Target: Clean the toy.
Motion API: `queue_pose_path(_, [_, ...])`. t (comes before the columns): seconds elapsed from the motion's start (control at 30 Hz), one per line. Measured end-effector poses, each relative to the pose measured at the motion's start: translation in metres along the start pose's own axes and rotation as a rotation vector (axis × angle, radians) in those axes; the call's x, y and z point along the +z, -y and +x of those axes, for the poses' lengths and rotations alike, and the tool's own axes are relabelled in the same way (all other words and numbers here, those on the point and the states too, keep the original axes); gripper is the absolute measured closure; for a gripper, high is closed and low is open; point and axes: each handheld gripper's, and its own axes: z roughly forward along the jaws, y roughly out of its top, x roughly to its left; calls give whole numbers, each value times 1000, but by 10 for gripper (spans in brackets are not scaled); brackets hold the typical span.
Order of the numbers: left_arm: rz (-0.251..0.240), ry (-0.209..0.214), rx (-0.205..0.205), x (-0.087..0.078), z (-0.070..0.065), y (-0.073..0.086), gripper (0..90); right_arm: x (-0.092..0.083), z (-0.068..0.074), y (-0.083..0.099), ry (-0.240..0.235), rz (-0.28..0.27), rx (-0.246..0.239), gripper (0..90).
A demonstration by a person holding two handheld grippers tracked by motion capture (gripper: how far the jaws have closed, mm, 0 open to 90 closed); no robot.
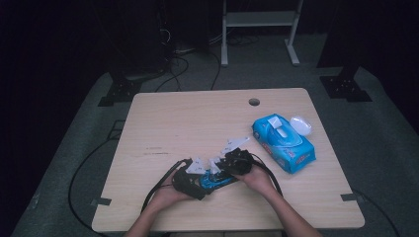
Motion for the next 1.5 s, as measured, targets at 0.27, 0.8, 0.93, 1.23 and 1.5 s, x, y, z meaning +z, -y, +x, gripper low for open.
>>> queue_pose_path(0.27, [-2,1,1,0,0,0,236,4,6,-1,-33,-13,-19,822])
queue_pose_path(0.8, [0,6,3,0,1,1,236,-67,-28,28,69,-25,16,823])
queue_pose_path(0.93, [-2,6,1,0,0,1,236,-80,-26,40,30,21,8,823])
queue_pose_path(1.23, [-5,8,4,0,1,0,237,-47,-16,40,65,22,-22,819])
queue_pose_path(1.5, [-8,9,5,0,1,1,237,-54,-9,43,35,45,-48,823])
